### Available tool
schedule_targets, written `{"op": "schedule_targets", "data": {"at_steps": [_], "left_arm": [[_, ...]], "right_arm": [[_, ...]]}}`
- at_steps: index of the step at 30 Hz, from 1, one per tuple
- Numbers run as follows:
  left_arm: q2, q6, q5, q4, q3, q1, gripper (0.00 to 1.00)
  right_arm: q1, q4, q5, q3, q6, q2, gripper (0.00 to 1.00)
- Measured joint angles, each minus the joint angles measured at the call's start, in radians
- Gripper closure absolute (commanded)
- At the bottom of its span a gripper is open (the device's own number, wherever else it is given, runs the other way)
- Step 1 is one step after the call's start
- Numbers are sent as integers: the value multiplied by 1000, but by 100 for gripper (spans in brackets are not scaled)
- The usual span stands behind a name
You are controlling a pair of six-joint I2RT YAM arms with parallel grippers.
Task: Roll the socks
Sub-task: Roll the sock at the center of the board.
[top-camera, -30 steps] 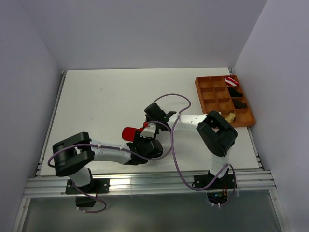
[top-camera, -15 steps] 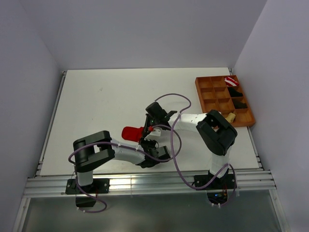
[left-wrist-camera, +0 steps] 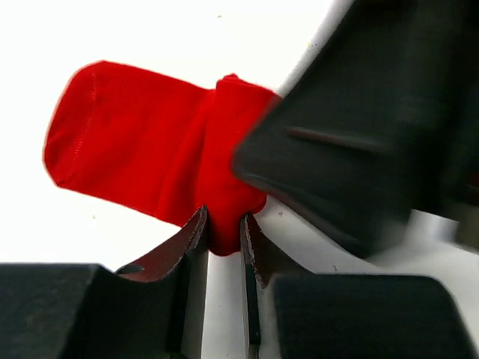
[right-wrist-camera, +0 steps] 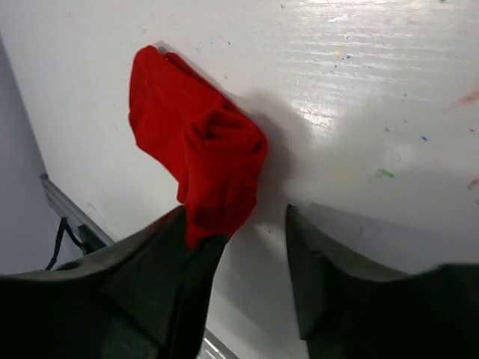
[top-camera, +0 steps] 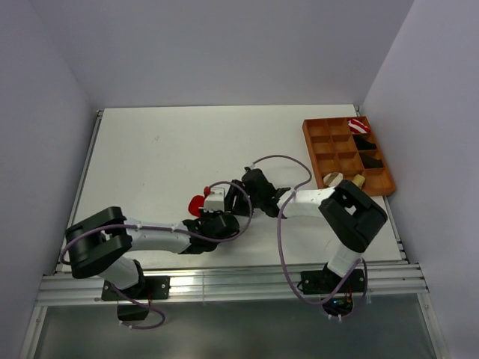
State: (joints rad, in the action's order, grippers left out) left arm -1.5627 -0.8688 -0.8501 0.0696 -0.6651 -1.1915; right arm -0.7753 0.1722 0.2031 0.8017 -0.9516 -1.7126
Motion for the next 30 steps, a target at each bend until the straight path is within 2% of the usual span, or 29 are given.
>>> {"op": "schedule_targets", "data": {"at_steps": [4, 14, 24, 30], "left_arm": [[106, 7, 175, -110, 92, 87, 100], [222, -64, 636, -391, 277, 342, 100], [153, -164, 958, -564, 330, 531, 100], [98, -201, 1058, -634, 333, 576, 99]], "right_arm": [[13, 63, -21, -84, -20, 82, 29], [16, 185, -52, -134, -42, 121, 27], [16, 264, -33, -140, -62, 50, 28], [16, 307, -23, -140, -73, -9, 33]]}}
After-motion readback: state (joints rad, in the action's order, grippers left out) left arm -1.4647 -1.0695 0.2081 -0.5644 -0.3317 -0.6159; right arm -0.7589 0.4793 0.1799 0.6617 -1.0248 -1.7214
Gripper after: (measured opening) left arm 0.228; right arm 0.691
